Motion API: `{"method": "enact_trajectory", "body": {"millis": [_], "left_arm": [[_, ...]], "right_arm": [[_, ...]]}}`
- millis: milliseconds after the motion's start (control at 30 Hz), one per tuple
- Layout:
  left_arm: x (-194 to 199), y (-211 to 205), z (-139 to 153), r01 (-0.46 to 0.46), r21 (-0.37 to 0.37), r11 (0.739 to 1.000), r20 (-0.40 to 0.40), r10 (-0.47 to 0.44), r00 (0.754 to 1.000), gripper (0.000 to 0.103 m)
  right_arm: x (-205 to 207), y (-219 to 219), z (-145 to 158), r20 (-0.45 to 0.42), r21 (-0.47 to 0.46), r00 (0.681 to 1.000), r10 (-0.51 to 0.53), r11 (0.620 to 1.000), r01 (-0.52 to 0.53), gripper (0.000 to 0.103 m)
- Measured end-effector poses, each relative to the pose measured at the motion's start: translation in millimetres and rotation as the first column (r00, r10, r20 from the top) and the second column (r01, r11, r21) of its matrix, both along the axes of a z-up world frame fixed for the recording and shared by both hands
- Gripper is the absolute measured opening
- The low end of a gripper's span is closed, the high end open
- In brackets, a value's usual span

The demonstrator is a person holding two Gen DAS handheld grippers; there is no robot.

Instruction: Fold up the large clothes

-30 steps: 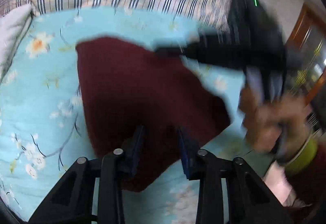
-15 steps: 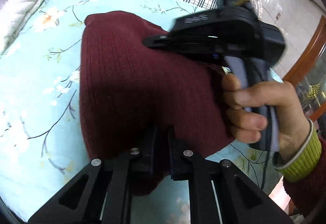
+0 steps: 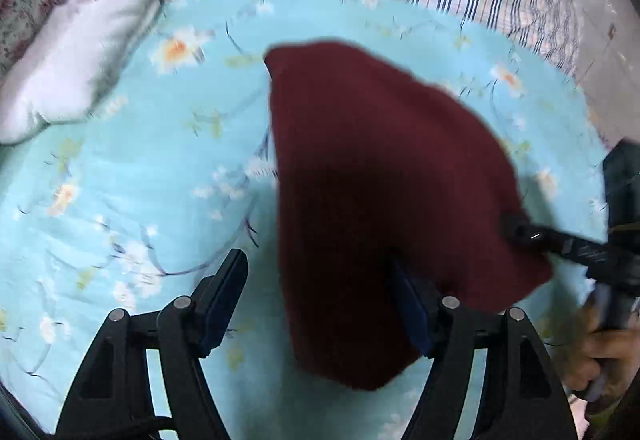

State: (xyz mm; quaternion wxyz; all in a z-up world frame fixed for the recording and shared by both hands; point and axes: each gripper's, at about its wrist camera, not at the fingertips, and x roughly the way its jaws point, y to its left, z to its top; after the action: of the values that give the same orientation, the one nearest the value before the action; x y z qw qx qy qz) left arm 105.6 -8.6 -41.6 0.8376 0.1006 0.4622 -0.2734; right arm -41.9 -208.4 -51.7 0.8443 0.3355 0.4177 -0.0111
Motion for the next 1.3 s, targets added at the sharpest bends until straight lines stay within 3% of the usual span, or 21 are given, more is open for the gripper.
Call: {"method": "enact_trajectory", "body": {"millis": [167, 400, 433, 467, 533, 667, 900, 1300], "left_arm": [[-13.0, 8.9, -8.5, -0.024, -0.009, 1.000, 0.005, 0.024, 1.000, 0.079], [-25.0, 10.0, 12.9, -0.047, 0.048, 0.998, 0.075, 0.043, 0.996, 0.078], [-27.5, 9.9, 14.1, -0.050, 0.057, 0.997, 0.083, 0.045, 0.996, 0.077], [-31.1, 10.2, 17.1, -0.052, 0.062, 0.997, 0.092, 0.047, 0.995, 0.076], [-39.2, 11.7, 23.2, -0.060, 0.075, 0.995, 0.124, 0.050, 0.991, 0.076], [-50.7, 17.9, 33.9, -0.071, 0.089, 0.993, 0.171, 0.055, 0.984, 0.076], [-69.0, 28.5, 45.1, -0.089, 0.119, 0.989, 0.249, 0.057, 0.967, 0.076], [-84.2, 51.0, 57.0, -0.092, 0.094, 0.991, 0.265, 0.064, 0.962, 0.079]], "right_arm": [[0.5, -0.1, 1.9, 0.004, -0.007, 1.000, -0.008, 1.000, 0.008, 0.000], [-22.4, 15.3, 33.4, 0.057, -0.055, 0.998, -0.022, 0.998, 0.025, 0.006], [-24.8, 16.8, 37.6, 0.065, -0.066, 0.998, -0.022, 0.997, 0.026, 0.013], [-28.1, 18.7, 42.3, 0.072, -0.081, 0.997, -0.023, 0.996, 0.028, 0.029], [-33.6, 22.8, 49.8, 0.084, -0.108, 0.996, -0.025, 0.994, 0.034, 0.049], [-45.5, 29.6, 57.9, 0.097, -0.160, 0.995, -0.021, 0.986, 0.037, 0.049], [-61.5, 36.2, 55.9, 0.084, -0.172, 0.996, -0.025, 0.984, 0.039, 0.049], [-72.1, 54.2, 63.2, 0.067, -0.212, 0.998, 0.019, 0.977, -0.005, 0.051]]}}
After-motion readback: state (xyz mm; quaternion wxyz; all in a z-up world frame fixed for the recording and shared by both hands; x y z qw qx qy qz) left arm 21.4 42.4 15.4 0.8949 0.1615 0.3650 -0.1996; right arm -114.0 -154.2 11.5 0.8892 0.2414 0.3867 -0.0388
